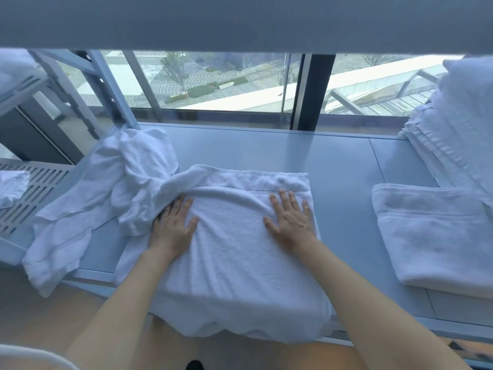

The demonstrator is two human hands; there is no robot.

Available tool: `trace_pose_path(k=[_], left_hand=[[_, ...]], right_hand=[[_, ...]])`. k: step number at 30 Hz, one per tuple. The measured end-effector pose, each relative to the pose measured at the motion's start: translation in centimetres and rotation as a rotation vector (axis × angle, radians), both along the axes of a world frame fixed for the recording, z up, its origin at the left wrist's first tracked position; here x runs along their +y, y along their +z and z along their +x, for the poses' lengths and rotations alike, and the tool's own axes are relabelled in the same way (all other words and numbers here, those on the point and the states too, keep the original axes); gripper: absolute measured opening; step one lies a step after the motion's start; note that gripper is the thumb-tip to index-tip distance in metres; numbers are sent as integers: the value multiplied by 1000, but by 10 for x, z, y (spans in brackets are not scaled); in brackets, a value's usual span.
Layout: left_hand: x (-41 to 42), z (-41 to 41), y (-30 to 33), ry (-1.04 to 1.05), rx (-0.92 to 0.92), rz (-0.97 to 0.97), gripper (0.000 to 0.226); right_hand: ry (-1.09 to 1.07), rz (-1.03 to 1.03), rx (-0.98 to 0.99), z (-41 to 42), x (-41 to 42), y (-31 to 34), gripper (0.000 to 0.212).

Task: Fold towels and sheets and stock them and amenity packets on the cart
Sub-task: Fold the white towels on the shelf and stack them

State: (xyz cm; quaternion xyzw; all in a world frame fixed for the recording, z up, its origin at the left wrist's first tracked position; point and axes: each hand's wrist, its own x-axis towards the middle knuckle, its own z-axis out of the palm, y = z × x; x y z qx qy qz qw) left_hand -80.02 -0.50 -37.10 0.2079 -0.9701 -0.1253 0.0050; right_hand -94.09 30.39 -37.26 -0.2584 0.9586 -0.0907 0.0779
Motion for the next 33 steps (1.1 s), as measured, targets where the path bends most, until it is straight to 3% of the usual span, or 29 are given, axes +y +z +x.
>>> trace_pose_path(k=[4, 9, 20, 33], left_hand=[[-5, -6, -1, 24, 4, -13, 65], [48, 13, 4, -35, 29, -45, 84], [157, 49, -10, -142, 2, -46, 73], [119, -71, -1, -153, 16, 2, 66]], right_hand=[[11, -32, 2, -2, -6, 4, 84], [29, -28, 14, 12, 30, 3, 74], [-90, 15, 41, 57, 143, 3, 79], [-142, 38, 29, -60, 134, 17, 71]])
